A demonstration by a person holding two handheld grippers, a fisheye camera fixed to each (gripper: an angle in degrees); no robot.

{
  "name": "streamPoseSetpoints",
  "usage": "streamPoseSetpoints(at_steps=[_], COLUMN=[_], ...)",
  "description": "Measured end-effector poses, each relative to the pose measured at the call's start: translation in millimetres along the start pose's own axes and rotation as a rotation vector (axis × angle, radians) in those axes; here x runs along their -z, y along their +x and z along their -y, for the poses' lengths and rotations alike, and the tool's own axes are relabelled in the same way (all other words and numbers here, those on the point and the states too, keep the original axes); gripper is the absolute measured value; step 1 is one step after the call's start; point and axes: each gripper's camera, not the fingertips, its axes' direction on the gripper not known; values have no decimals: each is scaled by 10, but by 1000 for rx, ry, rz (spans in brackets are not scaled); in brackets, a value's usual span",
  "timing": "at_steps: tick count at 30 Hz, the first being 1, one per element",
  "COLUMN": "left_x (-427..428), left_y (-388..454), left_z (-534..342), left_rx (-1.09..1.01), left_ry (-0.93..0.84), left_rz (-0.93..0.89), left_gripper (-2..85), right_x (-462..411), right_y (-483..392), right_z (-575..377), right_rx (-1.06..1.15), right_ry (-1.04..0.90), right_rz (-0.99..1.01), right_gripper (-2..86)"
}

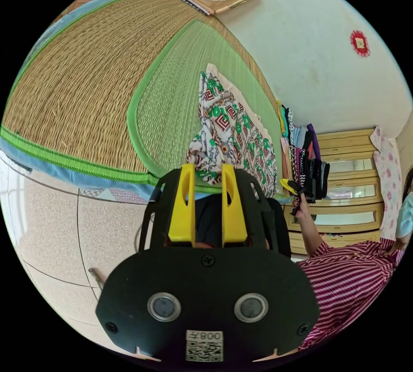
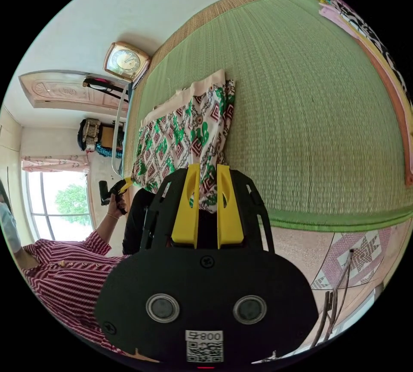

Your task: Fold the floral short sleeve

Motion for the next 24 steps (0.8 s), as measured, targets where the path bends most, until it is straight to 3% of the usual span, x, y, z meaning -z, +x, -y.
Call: streamPoseSetpoints(at_steps=[7, 19, 24], left_x=[-188, -436, -502], left_y=[-135, -393, -496], left_z=[66, 167, 211], left_rx=[-46, -60, -55], left_ry=[-73, -106, -115], left_rz=[65, 90, 102], left_gripper=[75, 53, 22], right_x=[-40, -262, -338], right_y=[-232, -972, -1096], right_z=[-416, -395, -342], right_rx=[66, 350, 373], right_ry=[-41, -161, -194], right_rz=[-49, -305, -349], right_gripper=[80, 89, 76])
